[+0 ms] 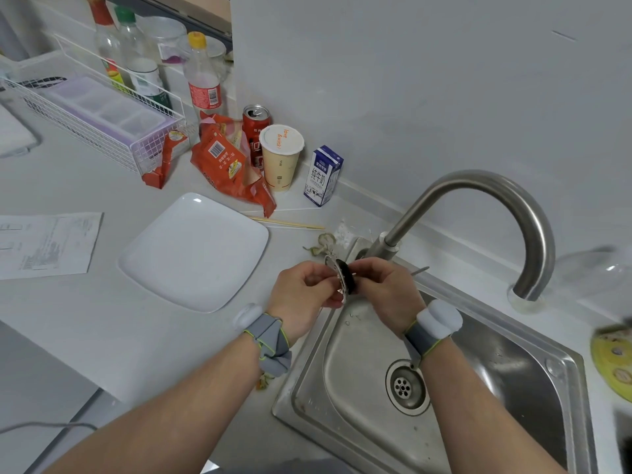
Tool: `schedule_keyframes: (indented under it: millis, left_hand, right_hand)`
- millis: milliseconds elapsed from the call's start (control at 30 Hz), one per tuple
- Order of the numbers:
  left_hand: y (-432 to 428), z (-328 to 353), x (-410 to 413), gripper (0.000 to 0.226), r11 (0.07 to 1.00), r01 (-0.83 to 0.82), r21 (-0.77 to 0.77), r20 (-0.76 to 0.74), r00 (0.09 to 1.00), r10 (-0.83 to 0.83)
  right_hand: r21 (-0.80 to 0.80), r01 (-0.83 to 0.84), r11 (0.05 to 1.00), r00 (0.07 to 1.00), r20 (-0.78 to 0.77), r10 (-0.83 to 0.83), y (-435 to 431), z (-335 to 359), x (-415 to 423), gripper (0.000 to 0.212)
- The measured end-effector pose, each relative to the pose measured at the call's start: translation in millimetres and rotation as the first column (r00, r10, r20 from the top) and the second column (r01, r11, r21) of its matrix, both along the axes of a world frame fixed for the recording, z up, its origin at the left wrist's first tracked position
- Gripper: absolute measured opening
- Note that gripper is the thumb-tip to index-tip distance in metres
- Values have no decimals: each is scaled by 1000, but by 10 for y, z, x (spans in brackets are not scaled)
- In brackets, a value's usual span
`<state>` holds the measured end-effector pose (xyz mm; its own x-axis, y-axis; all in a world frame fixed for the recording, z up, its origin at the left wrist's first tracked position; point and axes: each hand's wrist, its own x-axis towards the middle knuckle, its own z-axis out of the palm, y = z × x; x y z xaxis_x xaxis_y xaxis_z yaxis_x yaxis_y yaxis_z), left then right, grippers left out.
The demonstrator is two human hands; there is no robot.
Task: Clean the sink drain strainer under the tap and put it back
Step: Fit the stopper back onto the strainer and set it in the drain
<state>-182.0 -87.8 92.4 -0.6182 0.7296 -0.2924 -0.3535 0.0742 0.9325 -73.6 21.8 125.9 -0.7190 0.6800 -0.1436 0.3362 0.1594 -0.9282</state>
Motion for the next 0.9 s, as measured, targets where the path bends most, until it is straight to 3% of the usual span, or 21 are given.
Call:
schedule_keyframes:
  millis: [267,500,600,633,900]
  left_hand:
    - [-9,50,-33,11,1000,1,-29,-109,994,-4]
    - [3,96,-21,16,999,35,-23,-179,983,-38]
    - [-2,78,-30,16,999,23,-26,-163,986,-27]
    - [-3,72,-28,17,999,21,-27,-150,988,-25]
    - [12,50,-58,23,999,7,41,98,995,-11]
  right_hand:
    - [42,-23,999,994,105,18,-19,25,-11,17]
    - [109,1,994,975,220,-25,-43,33,-45,43]
    - [-6,7,1000,996,86,-6,-65,48,-20,11]
    - [-52,1,999,999,32,1,-64,44,-7,9]
    - [-118,-17,993,1000,-11,16,-55,3,7,19]
